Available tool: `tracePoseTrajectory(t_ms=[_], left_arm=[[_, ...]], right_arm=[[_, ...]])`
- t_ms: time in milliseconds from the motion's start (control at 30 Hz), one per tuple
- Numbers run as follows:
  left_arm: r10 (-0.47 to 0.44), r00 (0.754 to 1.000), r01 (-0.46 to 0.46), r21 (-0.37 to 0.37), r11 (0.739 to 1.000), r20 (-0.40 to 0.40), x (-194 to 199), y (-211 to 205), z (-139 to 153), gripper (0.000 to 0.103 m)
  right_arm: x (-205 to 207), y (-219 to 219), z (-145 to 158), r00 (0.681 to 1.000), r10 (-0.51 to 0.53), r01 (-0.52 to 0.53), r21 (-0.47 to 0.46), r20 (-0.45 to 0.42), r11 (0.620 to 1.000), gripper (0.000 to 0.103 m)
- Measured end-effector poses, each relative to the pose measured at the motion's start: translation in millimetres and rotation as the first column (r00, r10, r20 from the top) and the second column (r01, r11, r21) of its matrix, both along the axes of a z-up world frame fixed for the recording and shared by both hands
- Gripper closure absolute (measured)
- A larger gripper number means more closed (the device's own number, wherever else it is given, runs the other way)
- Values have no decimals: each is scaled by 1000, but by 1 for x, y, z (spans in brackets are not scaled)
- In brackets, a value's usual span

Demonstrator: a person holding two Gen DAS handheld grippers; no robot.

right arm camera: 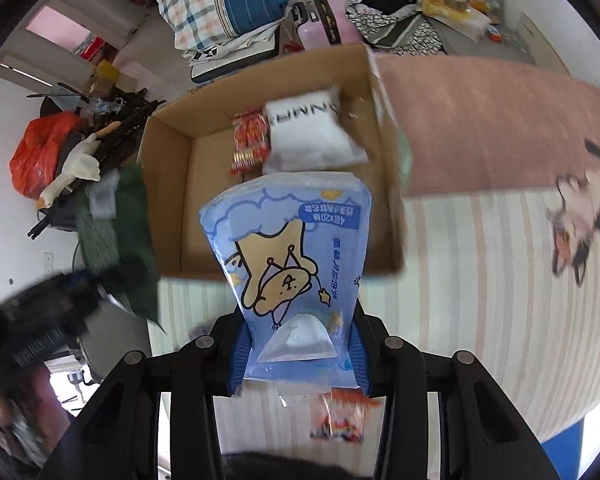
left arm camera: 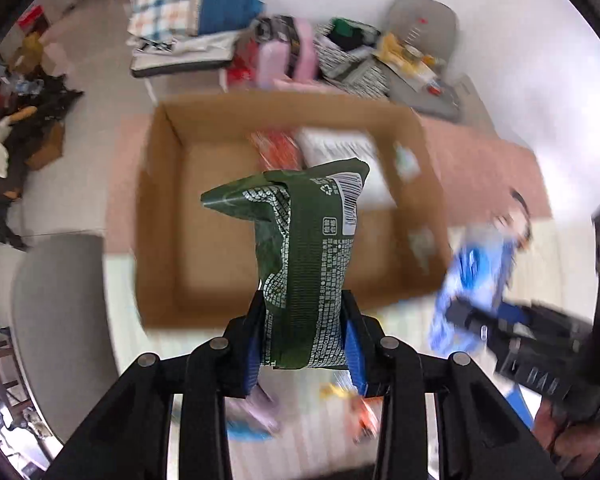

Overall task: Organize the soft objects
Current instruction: 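Lower both held items into the box and open both tools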

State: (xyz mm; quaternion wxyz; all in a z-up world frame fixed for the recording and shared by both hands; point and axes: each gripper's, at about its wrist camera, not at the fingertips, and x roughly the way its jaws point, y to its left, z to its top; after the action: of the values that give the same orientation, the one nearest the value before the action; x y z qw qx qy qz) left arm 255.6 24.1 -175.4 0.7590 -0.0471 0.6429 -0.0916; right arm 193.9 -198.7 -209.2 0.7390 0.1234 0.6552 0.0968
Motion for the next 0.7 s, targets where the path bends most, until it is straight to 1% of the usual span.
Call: tracePoseTrajectory(t_ms=[67,133,167,300,400,467,500,633,700], left_arm=[[19,999,-18,21,1000,-36,35,8,-16,71],[31,995,-27,42,999,-97,67,14,-39,71],[25,992,-17,60,998,-124,81,14,-52,71],[35,975,-14,95,995,-222,124,15,-104,71],[41,960,-12,107,994,-275,144,13,-132,71],[51,952,-18,109,994,-302,153,14,-146,71],[51,950,-16,114,993,-307,158,15,-150,71],[44,936,3,132,991,-350,164,13,-168,71],[31,935,19,138,990,-353,166,10,-174,70]], right_arm=[[25,11,-13,1000,7,-8,-23,-21,1000,59],[46,21,-30,999,11,-13,-53,-52,999,59],[56,26,-42,997,14,-18,-65,-75,998,59],[80,39,-83,986,30,-45,-90,-163,995,59],[89,47,-105,978,45,-71,-127,-202,989,59],[93,49,-115,974,46,-78,-137,-221,987,59],[95,50,-118,973,63,-97,-146,-224,984,59],[101,52,-132,967,60,-107,-179,-249,978,59],[101,52,-138,961,62,-113,-178,-268,978,59]])
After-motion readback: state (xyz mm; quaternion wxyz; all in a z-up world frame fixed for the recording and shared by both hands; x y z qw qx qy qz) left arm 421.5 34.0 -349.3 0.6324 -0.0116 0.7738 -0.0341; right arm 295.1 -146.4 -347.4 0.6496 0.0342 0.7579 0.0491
